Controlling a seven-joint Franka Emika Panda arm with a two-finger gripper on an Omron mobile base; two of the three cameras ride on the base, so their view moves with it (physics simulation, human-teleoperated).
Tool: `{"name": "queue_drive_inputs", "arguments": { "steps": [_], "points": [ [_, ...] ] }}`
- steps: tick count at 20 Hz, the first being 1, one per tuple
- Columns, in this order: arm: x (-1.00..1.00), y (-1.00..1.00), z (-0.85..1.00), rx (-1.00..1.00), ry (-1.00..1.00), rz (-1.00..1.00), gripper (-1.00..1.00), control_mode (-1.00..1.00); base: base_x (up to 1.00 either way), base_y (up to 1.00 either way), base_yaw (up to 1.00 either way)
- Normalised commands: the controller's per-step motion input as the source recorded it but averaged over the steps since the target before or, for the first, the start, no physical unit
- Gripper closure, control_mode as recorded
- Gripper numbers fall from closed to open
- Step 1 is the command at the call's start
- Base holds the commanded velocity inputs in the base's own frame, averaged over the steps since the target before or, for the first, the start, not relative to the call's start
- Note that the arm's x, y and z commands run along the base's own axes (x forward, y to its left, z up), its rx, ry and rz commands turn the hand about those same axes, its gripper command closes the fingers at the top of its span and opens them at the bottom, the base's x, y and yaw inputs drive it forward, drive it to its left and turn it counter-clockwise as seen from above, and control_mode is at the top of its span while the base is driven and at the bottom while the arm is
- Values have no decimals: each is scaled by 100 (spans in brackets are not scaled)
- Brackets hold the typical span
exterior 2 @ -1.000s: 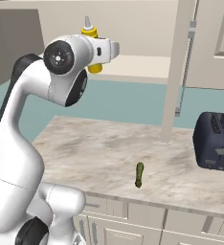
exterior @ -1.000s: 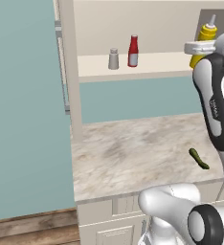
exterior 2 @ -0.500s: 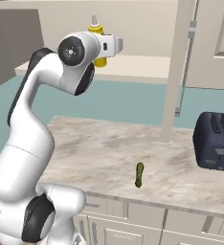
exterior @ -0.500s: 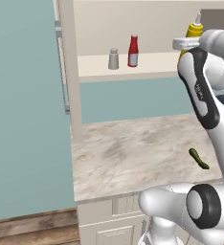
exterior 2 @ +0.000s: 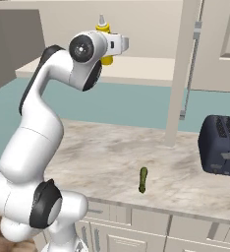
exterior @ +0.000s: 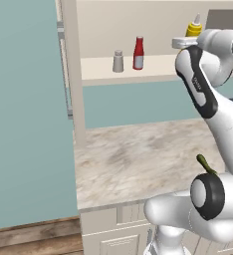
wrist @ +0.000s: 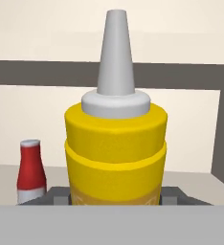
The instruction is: There are various items on the counter. Only move the condiments/shakers into the cabinet.
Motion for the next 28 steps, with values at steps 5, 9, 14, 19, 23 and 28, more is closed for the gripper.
{"name": "queue_drive_inputs", "arguments": {
  "steps": [5,9,14,19,23,28],
  "points": [
    [5,-21,-21,0,0,0,100,-100,0,0,0],
    [4,-16,-25,0,1,0,100,-100,0,0,0],
    [25,-2,-32,-2,2,0,100,-100,0,0,0],
    [42,0,-45,-9,2,0,100,-100,0,0,0],
    [47,0,-17,-3,1,0,100,-100,0,0,0],
    [44,0,3,0,1,0,100,-100,0,0,0]
  ]
}}
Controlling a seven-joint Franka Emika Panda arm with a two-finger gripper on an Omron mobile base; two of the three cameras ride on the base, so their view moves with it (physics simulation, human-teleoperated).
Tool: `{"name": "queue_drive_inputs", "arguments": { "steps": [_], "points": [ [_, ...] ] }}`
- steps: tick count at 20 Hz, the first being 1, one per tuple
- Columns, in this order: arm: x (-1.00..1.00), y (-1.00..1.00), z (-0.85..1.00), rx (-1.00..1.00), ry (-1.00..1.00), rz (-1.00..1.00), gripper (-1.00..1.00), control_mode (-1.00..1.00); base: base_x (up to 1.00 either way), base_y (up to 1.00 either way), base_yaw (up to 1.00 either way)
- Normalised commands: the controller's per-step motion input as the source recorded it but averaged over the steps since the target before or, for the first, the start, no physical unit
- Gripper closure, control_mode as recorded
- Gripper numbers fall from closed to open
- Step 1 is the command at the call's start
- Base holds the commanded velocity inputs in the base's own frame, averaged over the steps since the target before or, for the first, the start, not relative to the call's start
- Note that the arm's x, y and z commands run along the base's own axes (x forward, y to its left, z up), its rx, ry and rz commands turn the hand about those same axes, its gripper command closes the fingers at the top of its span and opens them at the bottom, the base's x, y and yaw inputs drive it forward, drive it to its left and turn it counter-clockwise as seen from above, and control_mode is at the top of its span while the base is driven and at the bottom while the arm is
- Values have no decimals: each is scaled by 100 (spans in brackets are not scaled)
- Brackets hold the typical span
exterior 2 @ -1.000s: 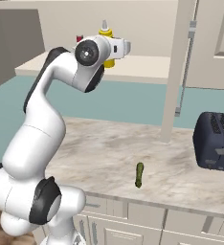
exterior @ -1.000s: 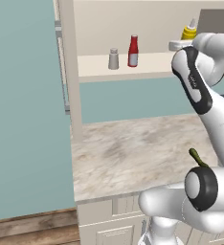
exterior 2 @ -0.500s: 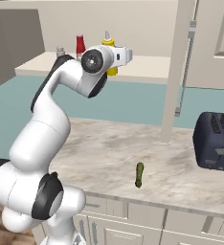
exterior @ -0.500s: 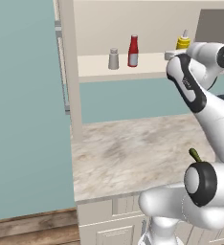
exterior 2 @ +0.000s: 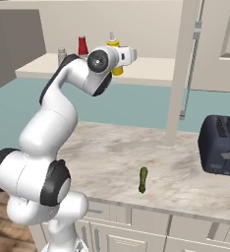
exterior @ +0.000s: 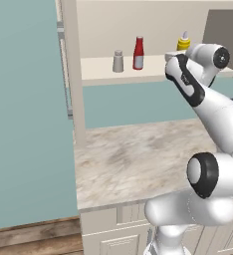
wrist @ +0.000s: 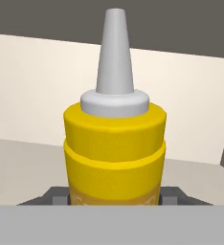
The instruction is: There are various items on the counter. Only move the condiments/shakers into the cabinet.
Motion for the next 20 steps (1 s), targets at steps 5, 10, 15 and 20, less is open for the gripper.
{"name": "queue_drive_inputs", "arguments": {
  "steps": [5,10,15,20],
  "points": [
    [34,-3,-3,0,0,0,100,-100,0,0,0],
    [14,-24,-28,2,0,0,100,-100,0,0,0],
    [27,-15,-15,3,-1,0,100,-100,0,0,0],
    [40,0,-1,0,0,0,100,-100,0,0,0]
  ]
}}
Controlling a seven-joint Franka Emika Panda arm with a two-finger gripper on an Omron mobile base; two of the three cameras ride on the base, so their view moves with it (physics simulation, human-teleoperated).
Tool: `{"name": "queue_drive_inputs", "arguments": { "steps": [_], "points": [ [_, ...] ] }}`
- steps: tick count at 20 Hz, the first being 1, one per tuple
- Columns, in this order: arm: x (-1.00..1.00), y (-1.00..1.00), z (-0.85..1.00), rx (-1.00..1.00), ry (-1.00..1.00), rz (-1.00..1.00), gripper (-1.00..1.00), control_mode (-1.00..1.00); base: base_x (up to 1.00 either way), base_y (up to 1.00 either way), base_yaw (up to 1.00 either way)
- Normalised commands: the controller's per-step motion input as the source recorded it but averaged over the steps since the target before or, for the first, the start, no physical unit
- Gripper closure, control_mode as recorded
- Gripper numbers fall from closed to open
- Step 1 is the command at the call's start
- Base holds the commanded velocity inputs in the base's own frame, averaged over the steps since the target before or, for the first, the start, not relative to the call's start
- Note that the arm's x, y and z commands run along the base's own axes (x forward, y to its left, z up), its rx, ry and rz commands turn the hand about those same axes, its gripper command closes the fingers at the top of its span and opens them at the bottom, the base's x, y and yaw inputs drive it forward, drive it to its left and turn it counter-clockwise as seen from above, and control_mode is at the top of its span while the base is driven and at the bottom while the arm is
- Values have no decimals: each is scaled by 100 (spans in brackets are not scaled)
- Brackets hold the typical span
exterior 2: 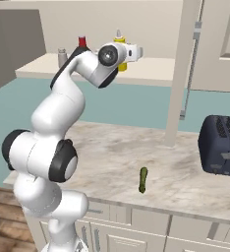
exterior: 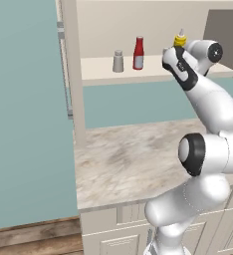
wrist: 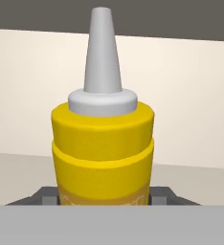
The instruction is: There are various items on the counter. Only move the condiments/shakers into the cabinet.
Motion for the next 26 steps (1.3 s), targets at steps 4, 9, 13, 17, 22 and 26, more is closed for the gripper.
{"name": "queue_drive_inputs", "arguments": {
  "steps": [4,9,13,17,22,26],
  "points": [
    [29,0,-2,0,0,-1,-100,-100,0,0,0],
    [3,0,0,0,0,0,-100,-100,0,0,0],
    [0,0,0,0,0,0,-100,-100,0,0,0],
    [-3,0,0,0,0,0,-100,-100,0,0,0],
    [7,0,0,0,0,-1,-100,-100,0,0,0],
    [-7,0,0,0,0,0,-100,-100,0,0,0]
  ]
}}
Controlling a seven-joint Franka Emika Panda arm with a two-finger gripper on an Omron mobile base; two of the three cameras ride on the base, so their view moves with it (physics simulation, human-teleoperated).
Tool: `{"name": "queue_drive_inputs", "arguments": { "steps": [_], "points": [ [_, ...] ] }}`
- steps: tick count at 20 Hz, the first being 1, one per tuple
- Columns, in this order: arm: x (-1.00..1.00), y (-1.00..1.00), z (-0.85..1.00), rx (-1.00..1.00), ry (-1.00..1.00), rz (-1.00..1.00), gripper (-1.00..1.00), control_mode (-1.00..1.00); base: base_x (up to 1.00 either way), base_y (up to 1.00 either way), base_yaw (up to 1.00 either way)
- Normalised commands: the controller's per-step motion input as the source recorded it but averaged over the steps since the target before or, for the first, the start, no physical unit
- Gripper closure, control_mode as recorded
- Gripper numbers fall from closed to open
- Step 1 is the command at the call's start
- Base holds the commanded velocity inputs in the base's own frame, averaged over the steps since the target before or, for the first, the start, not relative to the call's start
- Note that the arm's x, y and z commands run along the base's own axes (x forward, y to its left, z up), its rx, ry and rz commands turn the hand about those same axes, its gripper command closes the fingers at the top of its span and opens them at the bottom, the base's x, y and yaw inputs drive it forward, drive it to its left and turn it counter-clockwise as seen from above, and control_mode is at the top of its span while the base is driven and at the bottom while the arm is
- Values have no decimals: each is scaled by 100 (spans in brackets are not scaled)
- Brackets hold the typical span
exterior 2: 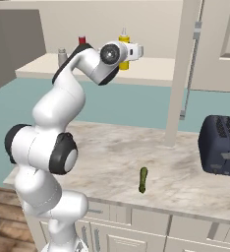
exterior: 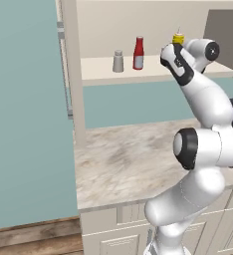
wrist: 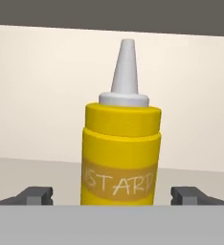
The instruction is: There are various items on the counter. Only move the condiments/shakers into the cabinet.
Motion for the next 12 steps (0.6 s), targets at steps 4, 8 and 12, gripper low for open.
{"name": "queue_drive_inputs", "arguments": {
  "steps": [4,8,12],
  "points": [
    [-83,0,0,0,0,0,-100,-100,0,0,0],
    [-100,0,-6,0,-4,0,-100,-100,0,0,0],
    [-100,0,-20,0,-9,0,-100,-100,0,0,0]
  ]
}}
